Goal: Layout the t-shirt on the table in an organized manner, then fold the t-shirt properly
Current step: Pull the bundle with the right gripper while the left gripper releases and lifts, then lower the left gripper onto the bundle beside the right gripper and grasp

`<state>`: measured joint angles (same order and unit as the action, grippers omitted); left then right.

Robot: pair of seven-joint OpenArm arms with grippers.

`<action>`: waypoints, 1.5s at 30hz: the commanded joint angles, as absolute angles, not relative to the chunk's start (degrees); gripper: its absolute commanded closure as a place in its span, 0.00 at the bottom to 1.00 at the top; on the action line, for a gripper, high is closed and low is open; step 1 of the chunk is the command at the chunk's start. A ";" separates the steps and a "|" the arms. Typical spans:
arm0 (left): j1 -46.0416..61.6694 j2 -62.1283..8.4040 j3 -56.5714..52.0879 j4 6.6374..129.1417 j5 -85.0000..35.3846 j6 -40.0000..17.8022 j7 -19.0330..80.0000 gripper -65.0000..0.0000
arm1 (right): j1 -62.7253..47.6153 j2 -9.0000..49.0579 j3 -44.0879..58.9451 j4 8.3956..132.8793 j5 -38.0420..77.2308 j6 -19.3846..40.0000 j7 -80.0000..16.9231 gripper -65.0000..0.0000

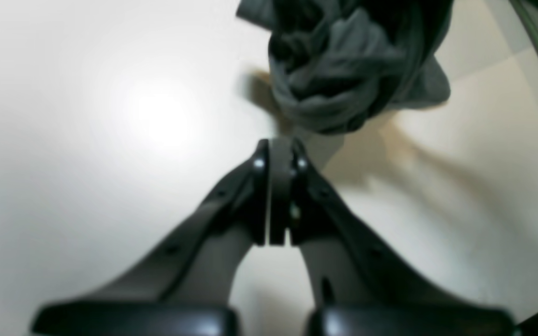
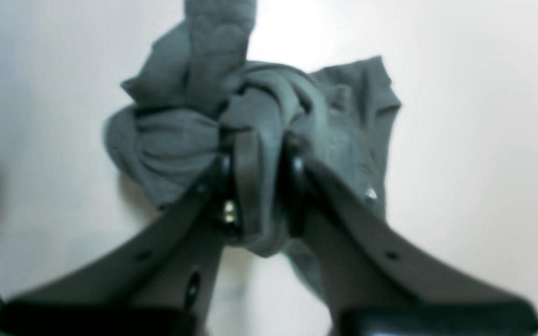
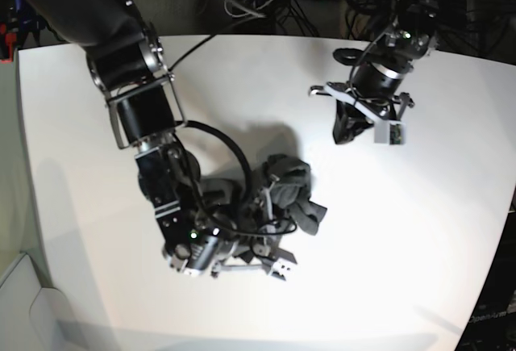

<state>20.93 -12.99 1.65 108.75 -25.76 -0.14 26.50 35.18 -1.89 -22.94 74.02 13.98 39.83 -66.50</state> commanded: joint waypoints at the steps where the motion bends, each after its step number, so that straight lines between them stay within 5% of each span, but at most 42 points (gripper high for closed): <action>1: 21.23 -13.14 1.63 109.67 -25.89 -0.40 25.10 0.99 | 37.05 -1.98 -22.73 75.21 14.64 40.00 -66.07 0.75; 7: 21.49 -12.97 1.63 109.49 -25.80 -0.40 25.10 0.99 | 36.62 -1.01 -22.02 75.21 14.73 40.00 -67.21 0.54; 31: 12.09 -12.70 8.13 109.05 -24.22 0.31 25.63 0.97 | 26.77 2.07 -17.27 91.74 14.64 40.00 -71.43 0.54; 34: 11.91 -12.35 7.96 109.05 -21.23 0.31 25.63 0.84 | 26.77 2.07 -17.19 91.74 14.64 40.00 -71.43 0.54; 40: 11.65 -10.15 8.66 106.95 -15.69 -0.22 25.54 0.26 | 26.77 1.89 -17.45 91.74 14.64 40.00 -71.25 0.54; 45: 8.57 -9.89 13.67 104.04 -10.42 -0.22 25.45 0.16 | 27.03 1.80 -17.45 91.74 14.64 40.00 -71.08 0.54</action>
